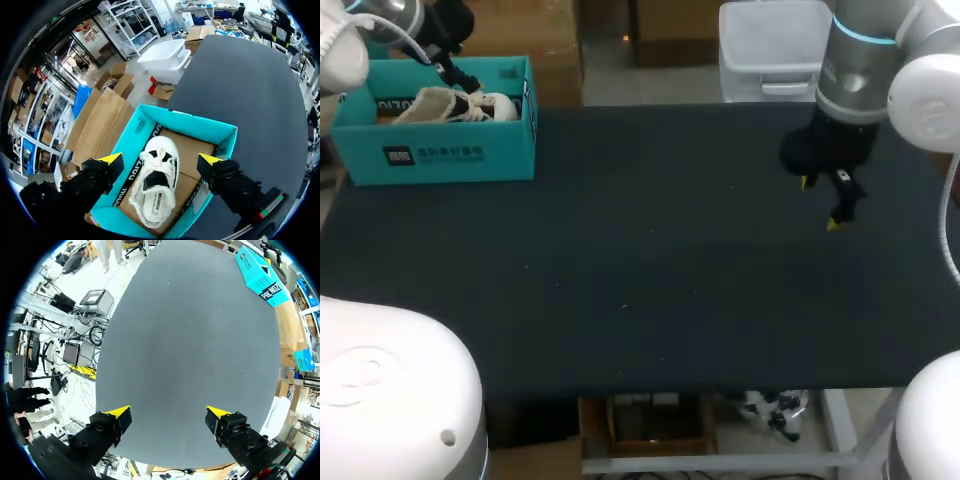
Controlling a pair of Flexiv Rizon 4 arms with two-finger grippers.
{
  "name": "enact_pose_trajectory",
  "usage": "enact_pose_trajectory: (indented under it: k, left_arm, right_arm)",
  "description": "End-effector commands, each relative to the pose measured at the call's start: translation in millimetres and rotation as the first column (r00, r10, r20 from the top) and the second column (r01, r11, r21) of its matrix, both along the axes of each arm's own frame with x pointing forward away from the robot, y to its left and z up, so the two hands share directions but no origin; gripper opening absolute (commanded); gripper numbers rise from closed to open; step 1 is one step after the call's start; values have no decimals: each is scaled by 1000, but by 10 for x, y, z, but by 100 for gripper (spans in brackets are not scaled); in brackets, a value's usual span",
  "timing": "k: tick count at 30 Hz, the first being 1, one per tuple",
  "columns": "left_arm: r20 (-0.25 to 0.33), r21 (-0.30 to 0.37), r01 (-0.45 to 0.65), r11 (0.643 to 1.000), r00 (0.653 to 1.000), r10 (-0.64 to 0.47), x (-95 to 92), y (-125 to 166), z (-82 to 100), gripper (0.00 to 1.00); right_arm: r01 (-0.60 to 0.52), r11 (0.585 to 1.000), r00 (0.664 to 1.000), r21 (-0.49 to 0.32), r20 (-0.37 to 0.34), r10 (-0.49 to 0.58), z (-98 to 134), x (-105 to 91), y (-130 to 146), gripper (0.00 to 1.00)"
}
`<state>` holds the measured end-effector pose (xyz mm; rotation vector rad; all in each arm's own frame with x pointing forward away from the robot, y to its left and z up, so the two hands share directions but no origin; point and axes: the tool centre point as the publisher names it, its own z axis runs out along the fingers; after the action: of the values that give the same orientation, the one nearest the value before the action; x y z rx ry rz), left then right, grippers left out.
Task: Open the shoe tongue, take the insole out of the shoe, put the insole back into the shoe, and pack the shoe into the shoebox
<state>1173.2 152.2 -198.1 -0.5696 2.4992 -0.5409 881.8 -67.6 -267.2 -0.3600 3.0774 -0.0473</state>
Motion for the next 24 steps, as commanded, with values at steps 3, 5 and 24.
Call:
enact_pose_trajectory:
  k: [3, 5, 24]
  left_arm:
    - [-57, 6, -29, 1000, 998, 29, -737, -372, 470, 100]
    - [-92, 8, -45, 999, 995, 45, -871, -507, 504, 100]
    - [-324, 108, -104, 989, 937, 133, -1759, -1083, 125, 100]
  right_arm:
    - [-1, 1000, 1000, 1, 0, 1, -1, -5, -4, 100]
    - [-1, 1000, 1000, 1, 0, 1, -1, -5, -4, 100]
    - [-1, 1000, 1000, 1, 0, 1, -1, -5, -4, 100]
